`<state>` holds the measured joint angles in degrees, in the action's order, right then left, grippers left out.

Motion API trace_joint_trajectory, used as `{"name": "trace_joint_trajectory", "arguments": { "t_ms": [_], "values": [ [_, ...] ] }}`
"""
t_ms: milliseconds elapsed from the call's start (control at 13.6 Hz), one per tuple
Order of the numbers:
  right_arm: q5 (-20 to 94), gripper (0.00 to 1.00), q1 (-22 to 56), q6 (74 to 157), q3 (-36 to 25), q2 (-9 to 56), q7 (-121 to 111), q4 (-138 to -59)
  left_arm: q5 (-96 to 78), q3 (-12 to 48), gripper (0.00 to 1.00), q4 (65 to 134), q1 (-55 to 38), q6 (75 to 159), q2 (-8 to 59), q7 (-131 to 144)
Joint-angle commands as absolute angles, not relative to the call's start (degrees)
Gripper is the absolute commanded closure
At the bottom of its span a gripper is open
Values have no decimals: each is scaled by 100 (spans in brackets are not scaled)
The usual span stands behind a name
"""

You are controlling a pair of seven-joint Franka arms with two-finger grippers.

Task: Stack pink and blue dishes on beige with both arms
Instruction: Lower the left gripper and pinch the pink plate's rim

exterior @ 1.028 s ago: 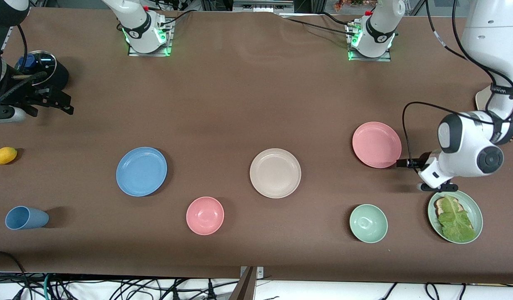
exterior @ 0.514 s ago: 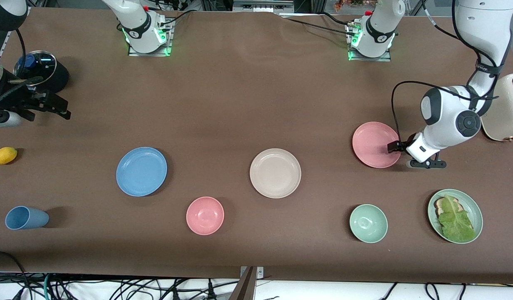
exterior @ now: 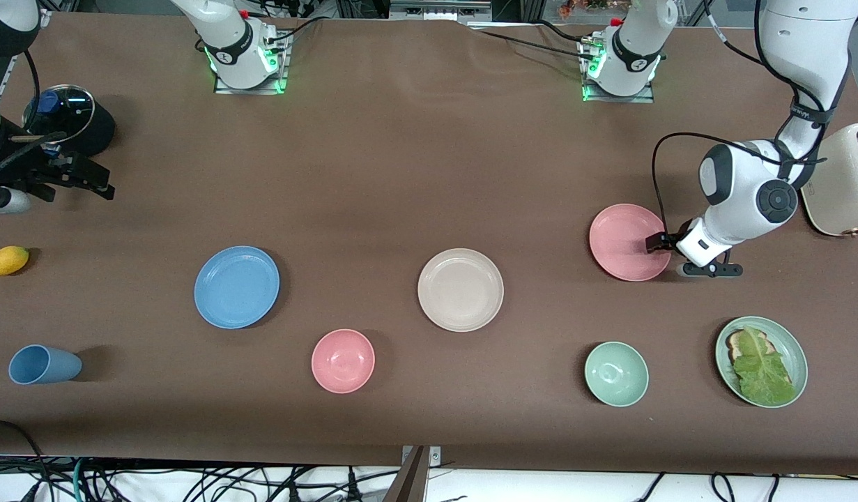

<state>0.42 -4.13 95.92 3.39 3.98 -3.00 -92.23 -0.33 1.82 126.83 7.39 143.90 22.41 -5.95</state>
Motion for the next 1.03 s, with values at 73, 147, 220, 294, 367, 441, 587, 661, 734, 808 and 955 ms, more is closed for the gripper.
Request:
{"name": "trace_joint_trajectory", "arguments": {
  "t_ms": [73,147,220,294,367,441,587,661,734,808,955],
  "values": [
    [88,0,-431,9300,369,580,-360,-9185,-18,185,0,12832,765,14467,2100,-694],
    [88,0,-431,9308,378,580,-360,-9185,-18,185,0,12841,773,14467,2101,-694],
    [97,0,-431,9342,378,580,-360,-9185,-18,193,0,12841,773,14467,2101,-694],
    [114,0,-439,9360,378,589,-369,-9185,-26,193,0,12850,773,14475,2101,-694],
    [114,0,-439,9369,369,624,-369,-9185,-26,193,0,12893,773,14484,2101,-694],
    [123,0,-431,9387,378,633,-369,-9193,-26,185,0,12954,773,14606,2101,-694],
    [141,0,-413,9387,430,615,-360,-9229,-26,193,0,13191,773,14975,2092,-694],
    [141,0,-378,9326,465,580,-334,-9229,-26,193,0,13210,773,14994,2092,-694],
    [141,0,-387,9299,535,519,-317,-9237,-26,193,5,13210,765,14985,2092,-694],
    [141,0,-387,9238,545,492,-325,-9237,-26,193,34,13210,765,14985,2092,-694],
    [141,0,-378,9132,545,361,-264,-9229,-26,193,80,13201,747,14968,2092,-694]
  ]
}}
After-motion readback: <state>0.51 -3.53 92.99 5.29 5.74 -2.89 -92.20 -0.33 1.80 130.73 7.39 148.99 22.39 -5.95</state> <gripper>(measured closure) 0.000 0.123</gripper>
